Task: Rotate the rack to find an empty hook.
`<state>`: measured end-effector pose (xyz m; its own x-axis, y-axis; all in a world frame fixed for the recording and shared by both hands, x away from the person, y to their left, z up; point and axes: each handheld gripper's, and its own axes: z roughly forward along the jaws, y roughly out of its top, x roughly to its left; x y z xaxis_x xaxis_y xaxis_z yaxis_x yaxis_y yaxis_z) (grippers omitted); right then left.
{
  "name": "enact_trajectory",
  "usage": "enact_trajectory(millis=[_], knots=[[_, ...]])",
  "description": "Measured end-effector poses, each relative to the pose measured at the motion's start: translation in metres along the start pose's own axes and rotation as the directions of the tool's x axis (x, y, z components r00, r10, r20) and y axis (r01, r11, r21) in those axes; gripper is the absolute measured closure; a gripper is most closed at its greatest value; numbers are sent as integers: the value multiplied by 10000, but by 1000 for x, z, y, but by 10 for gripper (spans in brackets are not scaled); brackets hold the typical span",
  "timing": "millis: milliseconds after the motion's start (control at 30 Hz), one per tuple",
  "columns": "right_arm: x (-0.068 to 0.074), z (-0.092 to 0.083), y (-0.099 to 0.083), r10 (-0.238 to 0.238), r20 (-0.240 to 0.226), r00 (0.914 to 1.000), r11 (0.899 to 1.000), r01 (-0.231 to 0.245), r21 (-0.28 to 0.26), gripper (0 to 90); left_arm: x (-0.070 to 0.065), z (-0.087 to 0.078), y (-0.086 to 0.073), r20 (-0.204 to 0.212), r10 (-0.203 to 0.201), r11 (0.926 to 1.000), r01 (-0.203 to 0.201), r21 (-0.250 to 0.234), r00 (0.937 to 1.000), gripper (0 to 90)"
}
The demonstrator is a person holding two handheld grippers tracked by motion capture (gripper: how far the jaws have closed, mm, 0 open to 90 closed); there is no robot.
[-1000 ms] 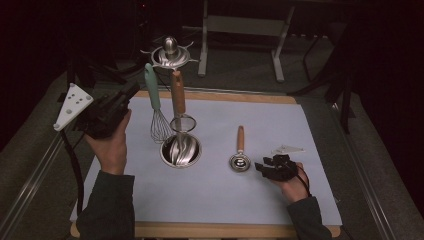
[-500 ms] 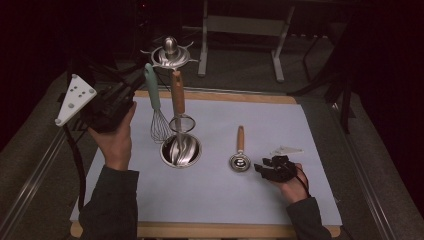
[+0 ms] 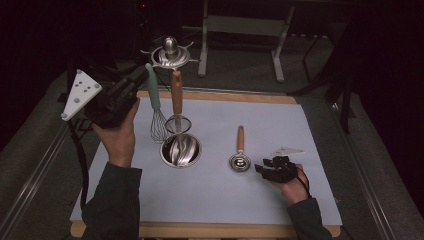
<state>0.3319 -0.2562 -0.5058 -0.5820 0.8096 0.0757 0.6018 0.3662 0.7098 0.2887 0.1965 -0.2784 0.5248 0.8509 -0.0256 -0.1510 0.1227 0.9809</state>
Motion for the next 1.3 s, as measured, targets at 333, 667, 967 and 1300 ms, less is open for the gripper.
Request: enact_trajectory(millis=[333,667,967,1300], knots=[[1,1,0,-5,-18,10000,10000,5,40,539,3,0,3,-69,83,9999,-83,62,9999,900],[1,1,-1,4,-21,10000,10000,-4,29,539,0,-1,3,87,159,9999,-160,58,9998,900],[0,0,-1,26,-1,10000,10000,-26,16,539,1,3,4,-8,190,9997,-190,181,9998,900],[1,1,-2,1,-37,10000,10000,-1,36,539,10,7,4,-308,30,9997,-23,231,9995,900]])
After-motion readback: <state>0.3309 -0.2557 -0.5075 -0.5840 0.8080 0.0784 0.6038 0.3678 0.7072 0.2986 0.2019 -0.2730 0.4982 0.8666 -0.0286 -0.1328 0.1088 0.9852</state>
